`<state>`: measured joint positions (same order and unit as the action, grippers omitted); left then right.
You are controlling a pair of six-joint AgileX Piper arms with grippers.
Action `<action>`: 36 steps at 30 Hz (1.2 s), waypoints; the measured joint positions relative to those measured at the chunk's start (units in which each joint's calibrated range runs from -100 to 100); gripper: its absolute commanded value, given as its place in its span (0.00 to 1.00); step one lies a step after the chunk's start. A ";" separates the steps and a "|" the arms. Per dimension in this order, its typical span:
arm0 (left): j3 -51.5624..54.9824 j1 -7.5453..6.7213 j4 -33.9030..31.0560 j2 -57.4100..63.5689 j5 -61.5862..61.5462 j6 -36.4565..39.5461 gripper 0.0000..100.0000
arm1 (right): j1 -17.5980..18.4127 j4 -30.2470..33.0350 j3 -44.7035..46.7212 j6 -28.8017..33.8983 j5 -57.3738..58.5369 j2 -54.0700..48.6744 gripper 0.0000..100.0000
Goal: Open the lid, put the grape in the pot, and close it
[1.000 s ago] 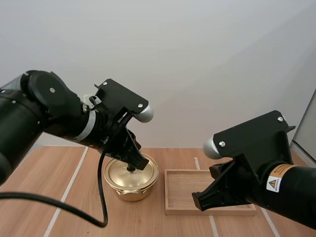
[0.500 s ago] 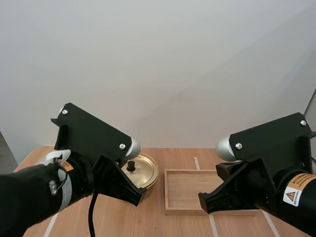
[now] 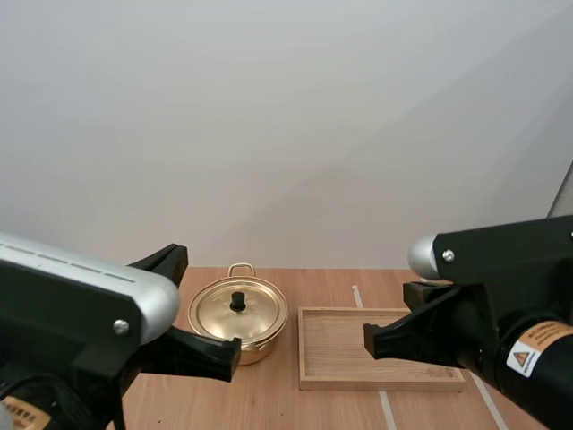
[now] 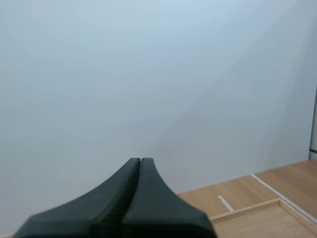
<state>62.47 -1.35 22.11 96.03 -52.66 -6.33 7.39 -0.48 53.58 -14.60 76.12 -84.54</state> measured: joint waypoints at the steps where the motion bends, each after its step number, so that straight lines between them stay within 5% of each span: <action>1: 0.26 0.00 -0.42 0.26 0.64 0.57 0.00 | -0.43 0.00 0.92 0.00 -0.63 -0.91 0.00; 8: 1.93 0.95 -1.40 1.00 3.31 1.99 0.00 | -1.81 0.00 10.63 0.09 -16.51 -14.61 0.00; 19: 5.54 1.03 -1.40 1.00 5.31 1.99 0.00 | -1.81 0.00 13.80 0.09 -22.42 -15.03 0.00; 30: 22.67 1.03 -1.40 0.89 20.02 1.99 0.00 | -3.06 0.48 38.04 0.09 -52.90 -15.03 0.00; 36: 28.31 1.03 -1.40 2.84 26.02 1.99 0.00 | -4.50 0.48 45.34 0.09 -59.24 -15.03 0.00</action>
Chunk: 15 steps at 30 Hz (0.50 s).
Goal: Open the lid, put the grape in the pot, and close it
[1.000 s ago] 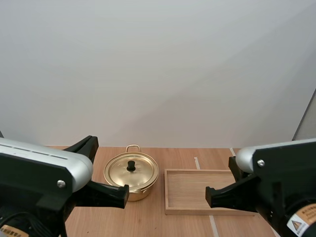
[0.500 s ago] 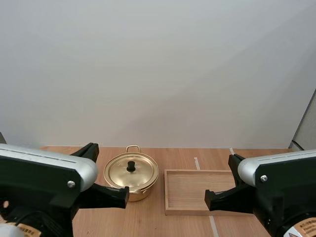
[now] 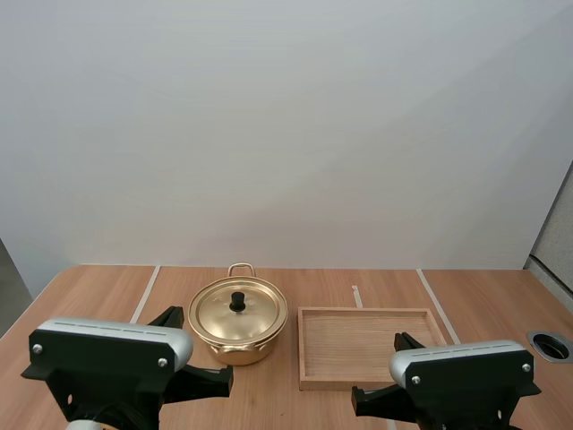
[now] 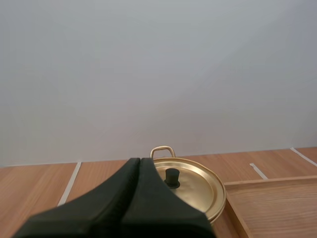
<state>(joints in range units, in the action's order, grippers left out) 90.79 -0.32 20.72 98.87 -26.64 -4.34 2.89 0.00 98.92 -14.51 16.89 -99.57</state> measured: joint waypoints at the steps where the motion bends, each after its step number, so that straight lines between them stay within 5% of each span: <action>1: 0.90 0.00 -0.11 0.31 1.25 0.00 0.00 | -0.09 0.00 0.62 0.00 -0.35 0.00 0.00; 15: 8.97 0.06 -0.11 0.80 6.25 0.00 0.00 | -0.65 0.00 1.08 0.00 2.40 0.00 0.00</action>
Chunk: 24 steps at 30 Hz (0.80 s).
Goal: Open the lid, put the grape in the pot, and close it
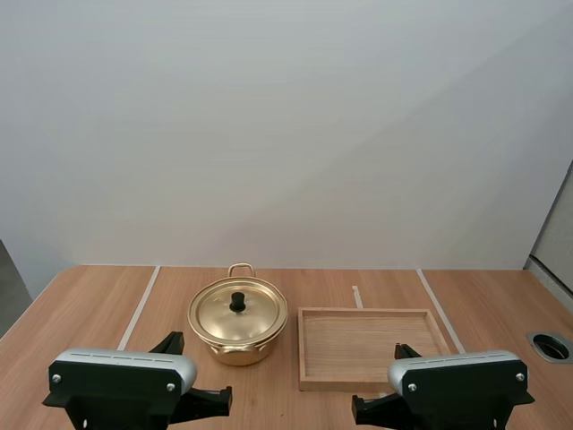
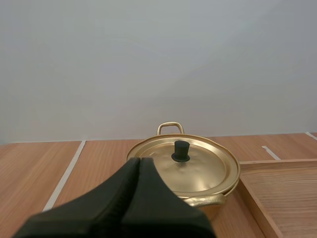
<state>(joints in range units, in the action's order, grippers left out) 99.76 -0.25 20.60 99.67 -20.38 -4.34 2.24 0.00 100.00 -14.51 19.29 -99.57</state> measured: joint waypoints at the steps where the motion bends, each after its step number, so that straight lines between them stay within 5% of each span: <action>1: 0.11 0.09 0.00 0.00 -0.20 0.00 0.00 | -0.10 0.00 0.00 0.00 0.61 0.00 0.00; 24: 0.11 1.25 -4.46 0.00 -11.05 5.55 0.00 | -1.82 0.00 0.00 0.00 11.64 0.00 0.00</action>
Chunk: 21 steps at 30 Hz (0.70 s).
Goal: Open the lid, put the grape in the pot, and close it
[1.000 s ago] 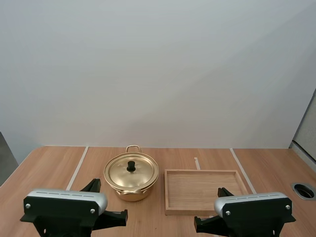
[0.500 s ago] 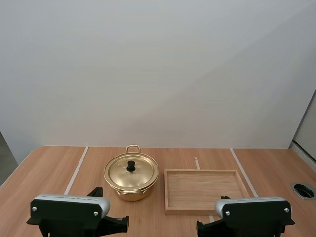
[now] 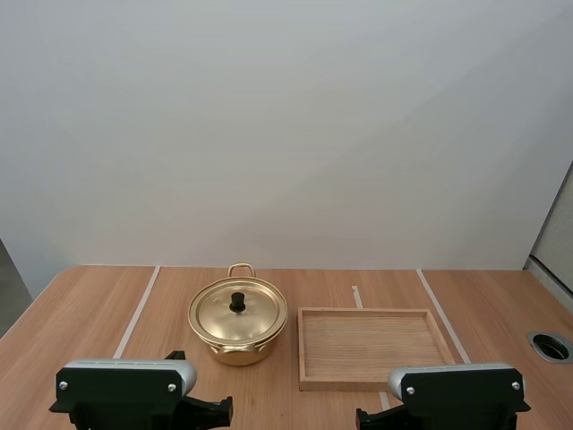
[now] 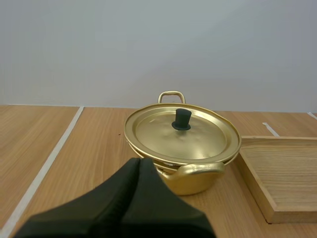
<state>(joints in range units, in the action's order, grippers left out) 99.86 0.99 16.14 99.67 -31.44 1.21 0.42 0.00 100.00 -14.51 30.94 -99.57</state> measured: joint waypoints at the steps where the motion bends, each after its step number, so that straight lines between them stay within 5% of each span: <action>1: 0.00 0.00 -2.17 0.00 0.00 0.91 0.00 | 0.00 0.00 0.00 0.00 0.00 0.00 0.00; 21: 0.00 0.00 -6.14 0.00 0.00 7.03 0.00 | 0.00 0.00 0.00 0.00 0.20 0.00 0.00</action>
<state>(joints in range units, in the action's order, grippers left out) 99.86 0.99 10.00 99.67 -31.44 8.24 0.42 0.00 100.00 -14.51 31.14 -99.57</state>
